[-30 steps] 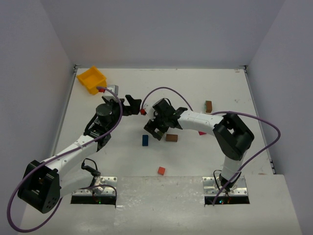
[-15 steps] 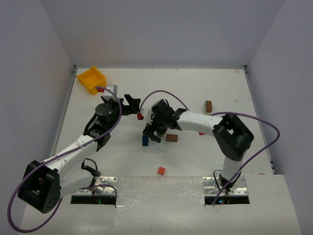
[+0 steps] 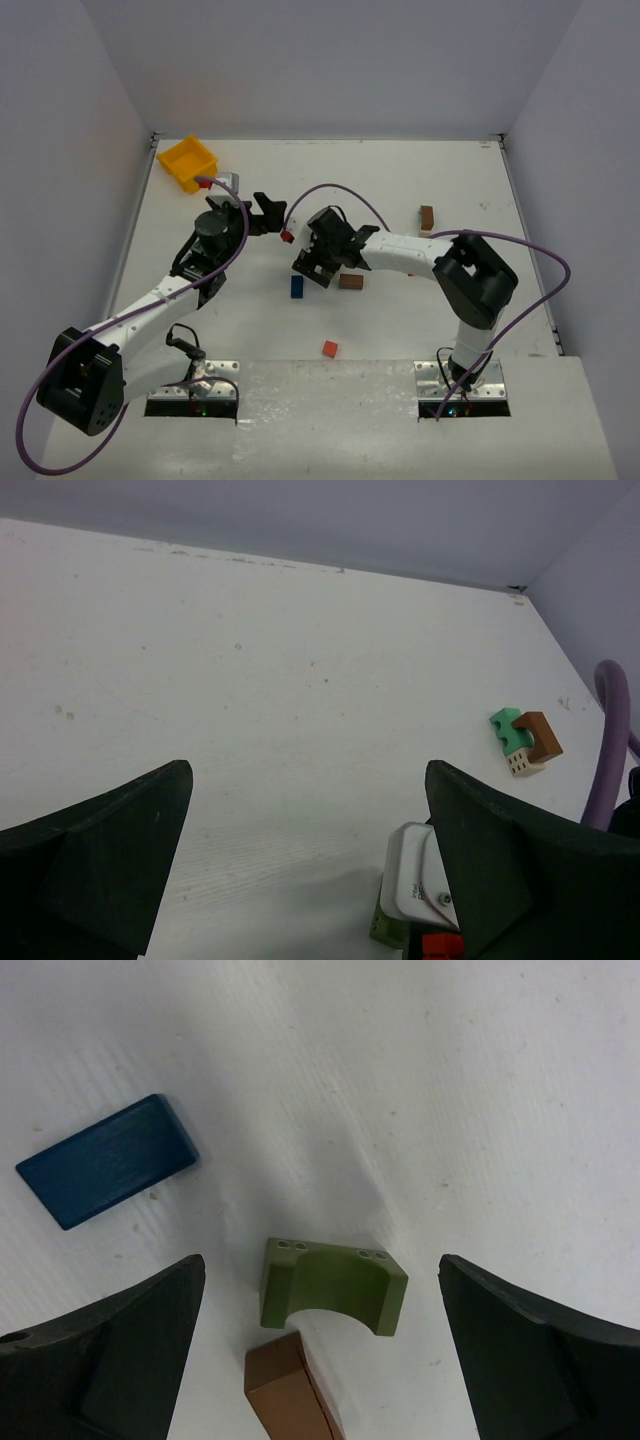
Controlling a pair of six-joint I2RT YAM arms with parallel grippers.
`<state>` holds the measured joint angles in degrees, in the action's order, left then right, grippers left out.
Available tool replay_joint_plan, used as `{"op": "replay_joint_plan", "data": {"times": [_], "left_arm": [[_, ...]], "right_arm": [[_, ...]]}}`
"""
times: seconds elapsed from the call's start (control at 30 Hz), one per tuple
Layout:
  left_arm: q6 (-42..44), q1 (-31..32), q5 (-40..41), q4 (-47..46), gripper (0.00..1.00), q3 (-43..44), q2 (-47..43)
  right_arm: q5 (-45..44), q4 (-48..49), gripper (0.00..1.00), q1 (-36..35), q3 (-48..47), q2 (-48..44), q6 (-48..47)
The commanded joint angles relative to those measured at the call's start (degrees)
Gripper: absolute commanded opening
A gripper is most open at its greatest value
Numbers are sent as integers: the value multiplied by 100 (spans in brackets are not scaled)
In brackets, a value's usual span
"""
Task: Build the wood block tower
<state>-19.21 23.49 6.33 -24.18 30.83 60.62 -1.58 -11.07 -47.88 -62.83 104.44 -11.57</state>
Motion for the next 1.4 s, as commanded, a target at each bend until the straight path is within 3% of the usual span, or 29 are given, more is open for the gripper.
{"op": "replay_joint_plan", "data": {"times": [0.0, 0.5, 0.8, 0.97, 1.13, 1.37], "left_arm": [[-65, -19, -149, -230, 100, 11, -56], [-83, -19, -193, -271, 100, -24, -103], [-100, -19, -193, -280, 100, -24, -129], [-91, -19, -175, -280, 100, -7, -86], [-83, -19, -202, -280, 100, -5, -94], [-77, -23, -198, -284, 100, -3, -94]], "right_arm": [[-619, 102, 99, 4, -174, -6, 539], [-624, -343, 99, 68, -300, 164, 1339], [-631, -370, 86, 155, -309, 148, 1567], [-774, -396, 71, 156, -353, 155, 1588], [-718, -415, 47, 157, -370, 100, 1569], [-680, -484, 38, 165, -414, 89, 1580]]}}
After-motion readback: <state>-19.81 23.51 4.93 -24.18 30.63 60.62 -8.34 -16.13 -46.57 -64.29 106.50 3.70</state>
